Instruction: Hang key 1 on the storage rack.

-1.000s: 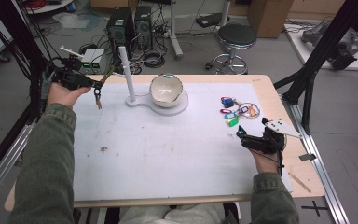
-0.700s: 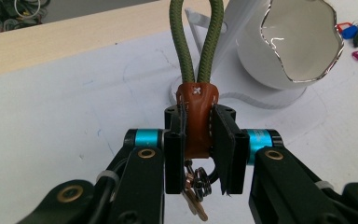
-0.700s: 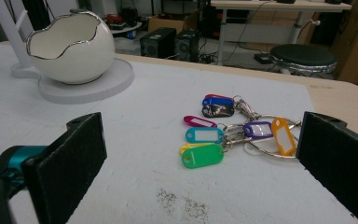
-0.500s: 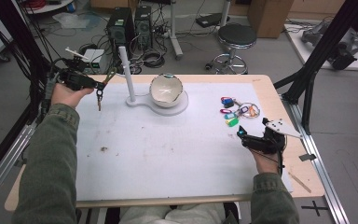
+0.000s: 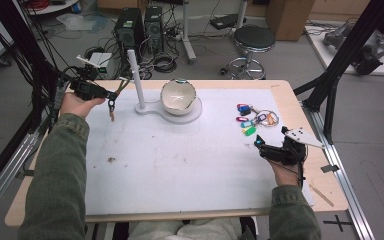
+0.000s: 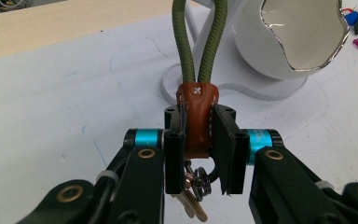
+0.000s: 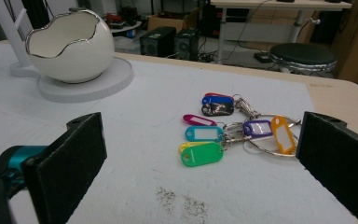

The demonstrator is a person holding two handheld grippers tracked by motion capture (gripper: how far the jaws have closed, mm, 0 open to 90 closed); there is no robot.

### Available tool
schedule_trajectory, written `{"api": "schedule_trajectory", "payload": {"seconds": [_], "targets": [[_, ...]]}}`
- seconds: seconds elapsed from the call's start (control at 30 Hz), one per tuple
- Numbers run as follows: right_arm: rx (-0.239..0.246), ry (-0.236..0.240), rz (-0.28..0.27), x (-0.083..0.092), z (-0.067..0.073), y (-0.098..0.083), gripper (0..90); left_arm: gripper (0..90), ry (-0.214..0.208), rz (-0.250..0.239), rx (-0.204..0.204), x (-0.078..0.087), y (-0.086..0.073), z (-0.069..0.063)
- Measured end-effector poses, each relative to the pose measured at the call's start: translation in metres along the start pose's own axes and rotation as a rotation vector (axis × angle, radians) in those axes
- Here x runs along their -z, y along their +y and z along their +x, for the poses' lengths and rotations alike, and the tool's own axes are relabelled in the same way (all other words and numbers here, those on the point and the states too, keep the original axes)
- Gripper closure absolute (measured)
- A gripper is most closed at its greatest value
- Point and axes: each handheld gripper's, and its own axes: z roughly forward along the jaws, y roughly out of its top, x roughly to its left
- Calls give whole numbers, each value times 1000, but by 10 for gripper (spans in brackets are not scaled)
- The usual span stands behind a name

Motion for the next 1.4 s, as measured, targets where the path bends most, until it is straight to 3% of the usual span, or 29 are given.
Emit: {"api": "schedule_trajectory", "payload": {"seconds": [0.27, 0.8, 0.93, 1.1, 1.23, 1.4], "targets": [[0, -1, 2, 0, 0, 0, 5, 748, 9, 11, -19, -11, 0, -5], [-2, -4, 2, 0, -1, 0, 5, 742, -13, 19, 20, -29, -4, -5], [-4, -4, 2, 1, -1, 0, 5, 717, 11, 29, 8, -34, -7, -6], [-2, -10, 0, 1, -1, 0, 5, 668, 3, 23, 31, -36, -7, -7], [-1, -8, 1, 1, -1, 0, 5, 537, -45, 16, 53, -34, -7, -5], [-1, -7, 0, 1, -1, 0, 5, 427, -60, -1, 118, -32, -7, -1]]}}
